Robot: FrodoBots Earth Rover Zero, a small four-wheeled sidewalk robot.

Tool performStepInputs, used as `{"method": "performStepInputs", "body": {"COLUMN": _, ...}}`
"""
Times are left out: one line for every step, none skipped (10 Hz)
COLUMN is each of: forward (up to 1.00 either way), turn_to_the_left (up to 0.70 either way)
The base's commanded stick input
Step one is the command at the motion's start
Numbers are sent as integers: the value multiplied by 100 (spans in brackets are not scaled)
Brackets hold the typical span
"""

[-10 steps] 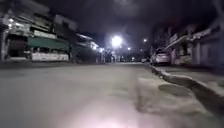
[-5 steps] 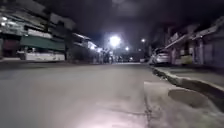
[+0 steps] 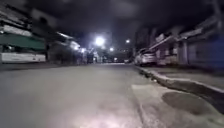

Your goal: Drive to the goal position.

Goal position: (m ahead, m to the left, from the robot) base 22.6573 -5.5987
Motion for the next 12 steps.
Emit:
{"method": "performStepInputs", "body": {"forward": 100, "turn_to_the_left": 0}}
{"method": "performStepInputs", "body": {"forward": 100, "turn_to_the_left": -4}}
{"method": "performStepInputs", "body": {"forward": 100, "turn_to_the_left": -40}}
{"method": "performStepInputs", "body": {"forward": 100, "turn_to_the_left": -38}}
{"method": "performStepInputs", "body": {"forward": 100, "turn_to_the_left": -28}}
{"method": "performStepInputs", "body": {"forward": 100, "turn_to_the_left": -18}}
{"method": "performStepInputs", "body": {"forward": 100, "turn_to_the_left": -9}}
{"method": "performStepInputs", "body": {"forward": 100, "turn_to_the_left": 0}}
{"method": "performStepInputs", "body": {"forward": 100, "turn_to_the_left": 0}}
{"method": "performStepInputs", "body": {"forward": 100, "turn_to_the_left": 0}}
{"method": "performStepInputs", "body": {"forward": 100, "turn_to_the_left": 0}}
{"method": "performStepInputs", "body": {"forward": 100, "turn_to_the_left": 0}}
